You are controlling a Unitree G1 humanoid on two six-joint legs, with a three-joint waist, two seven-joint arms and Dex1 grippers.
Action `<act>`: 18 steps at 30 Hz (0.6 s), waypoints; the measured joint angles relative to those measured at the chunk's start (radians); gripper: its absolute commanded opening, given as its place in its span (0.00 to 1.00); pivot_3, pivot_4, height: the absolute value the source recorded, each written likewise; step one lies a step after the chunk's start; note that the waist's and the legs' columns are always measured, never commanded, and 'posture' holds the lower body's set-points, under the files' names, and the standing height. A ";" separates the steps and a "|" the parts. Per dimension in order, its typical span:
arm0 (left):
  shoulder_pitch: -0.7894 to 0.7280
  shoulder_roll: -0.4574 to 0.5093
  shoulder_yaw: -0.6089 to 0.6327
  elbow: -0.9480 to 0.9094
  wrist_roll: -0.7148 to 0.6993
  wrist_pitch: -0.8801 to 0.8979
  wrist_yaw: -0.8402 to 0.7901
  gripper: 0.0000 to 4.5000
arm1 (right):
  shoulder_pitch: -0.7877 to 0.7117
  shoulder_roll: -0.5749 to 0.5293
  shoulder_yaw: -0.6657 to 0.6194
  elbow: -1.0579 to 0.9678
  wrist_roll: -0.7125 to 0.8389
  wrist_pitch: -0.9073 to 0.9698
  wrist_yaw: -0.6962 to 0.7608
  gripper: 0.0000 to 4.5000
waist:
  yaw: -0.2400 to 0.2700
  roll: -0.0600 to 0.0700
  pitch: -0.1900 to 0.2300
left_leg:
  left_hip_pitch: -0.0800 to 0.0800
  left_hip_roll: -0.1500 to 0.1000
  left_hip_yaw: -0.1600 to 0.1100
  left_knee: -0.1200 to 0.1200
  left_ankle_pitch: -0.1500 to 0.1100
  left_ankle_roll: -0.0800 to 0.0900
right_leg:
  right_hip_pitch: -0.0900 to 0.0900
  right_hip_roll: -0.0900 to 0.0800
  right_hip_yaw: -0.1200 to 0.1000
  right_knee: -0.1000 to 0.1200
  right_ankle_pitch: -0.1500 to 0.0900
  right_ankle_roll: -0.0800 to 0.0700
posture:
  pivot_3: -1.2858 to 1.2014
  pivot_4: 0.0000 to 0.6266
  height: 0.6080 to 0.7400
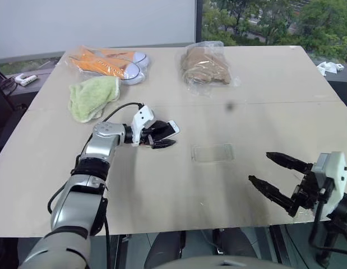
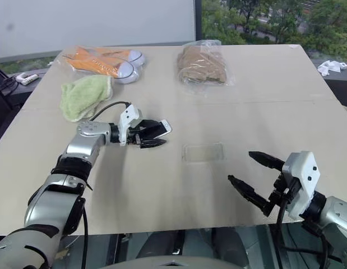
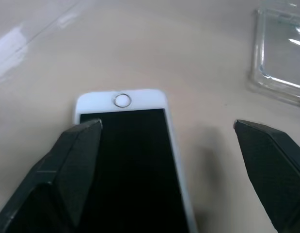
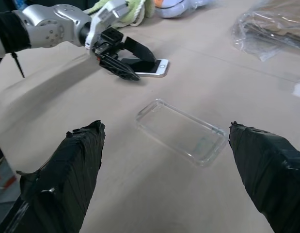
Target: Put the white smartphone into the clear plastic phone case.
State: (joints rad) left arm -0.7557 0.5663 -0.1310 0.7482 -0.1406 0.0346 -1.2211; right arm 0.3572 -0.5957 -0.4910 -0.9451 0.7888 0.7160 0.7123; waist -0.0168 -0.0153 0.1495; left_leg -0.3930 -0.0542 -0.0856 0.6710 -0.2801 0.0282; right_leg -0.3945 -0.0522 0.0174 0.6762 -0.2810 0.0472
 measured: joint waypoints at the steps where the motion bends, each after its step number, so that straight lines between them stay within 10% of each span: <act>1: -0.001 0.004 0.000 0.002 0.006 -0.001 0.001 1.00 | -0.001 -0.010 0.001 0.000 0.009 0.000 -0.007 0.97 | 0.001 -0.001 0.000 | 0.000 0.000 0.000 0.000 0.000 0.000 | 0.000 0.000 0.000 0.000 0.000 0.000 | 0.52 0.24 1.00; 5: 0.004 0.019 0.002 -0.001 0.022 0.001 -0.001 1.00 | -0.005 -0.048 0.005 0.001 0.034 -0.001 -0.026 0.97 | 0.003 -0.002 -0.002 | 0.002 0.000 0.000 0.000 -0.002 0.003 | 0.002 0.000 0.001 0.000 0.000 0.000 | 0.52 0.24 1.00; 8: 0.009 0.023 0.000 -0.011 0.037 0.005 0.003 0.84 | -0.017 -0.077 0.008 0.005 0.039 -0.002 -0.027 1.00 | 0.003 -0.002 -0.002 | 0.007 0.000 0.000 0.000 -0.003 0.004 | 0.007 0.000 0.001 0.000 0.000 0.000 | 0.52 0.24 1.00; 14: 0.018 0.032 0.003 -0.024 0.063 0.024 0.044 0.20 | -0.050 -0.111 0.015 0.020 0.070 -0.002 -0.046 1.00 | 0.005 -0.002 -0.002 | 0.014 0.000 -0.001 -0.001 -0.003 0.005 | 0.015 -0.001 0.001 -0.003 -0.001 0.001 | 0.52 0.24 1.00; 18: 0.027 0.035 0.005 -0.030 0.065 0.011 0.063 0.20 | -0.052 -0.120 0.028 0.020 0.079 -0.002 -0.061 1.00 | 0.005 -0.002 -0.002 | 0.014 0.000 -0.001 -0.001 -0.003 0.005 | 0.015 -0.001 0.002 -0.003 -0.001 0.000 | 0.52 0.24 1.00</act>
State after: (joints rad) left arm -0.7283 0.6012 -0.1256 0.7182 -0.0759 0.0458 -1.1580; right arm 0.3050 -0.7155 -0.4626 -0.9250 0.8681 0.7140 0.6517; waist -0.0117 -0.0172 0.1471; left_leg -0.3789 -0.0539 -0.0867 0.6701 -0.2830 0.0332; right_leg -0.3792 -0.0534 0.0197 0.6736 -0.2816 0.0476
